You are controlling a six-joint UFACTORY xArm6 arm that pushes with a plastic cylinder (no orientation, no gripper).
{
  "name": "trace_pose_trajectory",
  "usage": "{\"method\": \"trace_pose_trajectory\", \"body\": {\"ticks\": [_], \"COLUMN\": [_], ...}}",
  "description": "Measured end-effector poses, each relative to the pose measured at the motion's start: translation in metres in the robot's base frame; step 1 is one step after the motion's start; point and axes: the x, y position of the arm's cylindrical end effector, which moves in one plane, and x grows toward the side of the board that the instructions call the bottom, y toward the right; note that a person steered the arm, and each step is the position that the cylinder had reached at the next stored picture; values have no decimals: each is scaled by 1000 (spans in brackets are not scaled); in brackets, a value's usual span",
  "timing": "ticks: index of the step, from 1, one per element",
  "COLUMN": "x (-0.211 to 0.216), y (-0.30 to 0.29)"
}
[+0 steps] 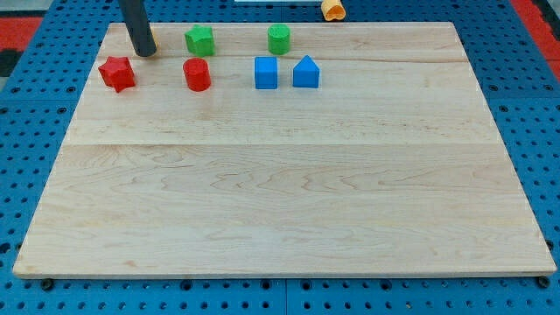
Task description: Slide the blue triangle to right a bit
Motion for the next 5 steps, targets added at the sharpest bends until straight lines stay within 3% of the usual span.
{"method": "trace_pose_trajectory", "body": {"ticks": [1, 5], "x": [26, 27], "y": [6, 191]}}
